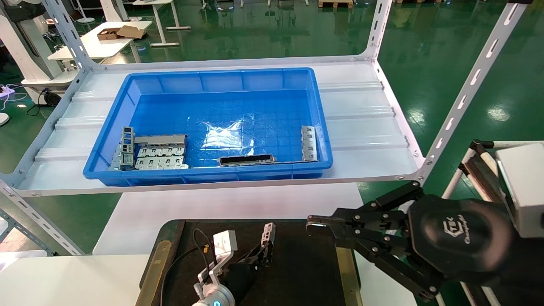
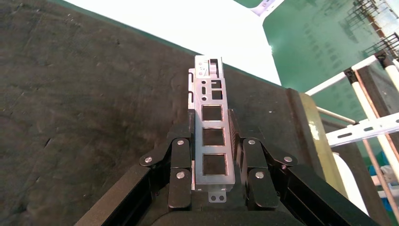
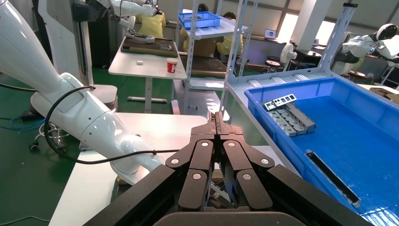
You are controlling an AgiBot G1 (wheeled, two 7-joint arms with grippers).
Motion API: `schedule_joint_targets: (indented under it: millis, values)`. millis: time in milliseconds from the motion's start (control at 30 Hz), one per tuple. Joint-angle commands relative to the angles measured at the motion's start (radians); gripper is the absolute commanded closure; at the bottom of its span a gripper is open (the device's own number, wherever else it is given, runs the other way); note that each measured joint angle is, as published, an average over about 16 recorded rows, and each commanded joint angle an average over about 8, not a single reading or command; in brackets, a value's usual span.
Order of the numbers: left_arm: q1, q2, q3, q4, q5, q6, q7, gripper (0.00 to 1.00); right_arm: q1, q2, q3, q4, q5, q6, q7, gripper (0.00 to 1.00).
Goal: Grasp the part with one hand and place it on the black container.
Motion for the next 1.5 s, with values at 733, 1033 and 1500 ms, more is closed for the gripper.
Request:
schedule_joint_targets:
  millis: [733,1033,1500]
  values:
    - [-0.002,0.008,0.058,0.029,-0.012,-0.030,-0.038,0.00,0.000,0.000,-0.001,0.000,0.001,0.000,0.000,0.00]
    - [-0.017,0.002,0.065,0.006,0.013,-0.033,-0.043,0.00,0.000,0.000,-0.001,0.000,0.001,0.000,-0.001,0.00]
    - [-0.011,-0.135,0.021,-0.146,0.105,0.142,0.002,0.00,0.000,0.001,-0.002,0.000,0.001,0.001,-0.001,0.00]
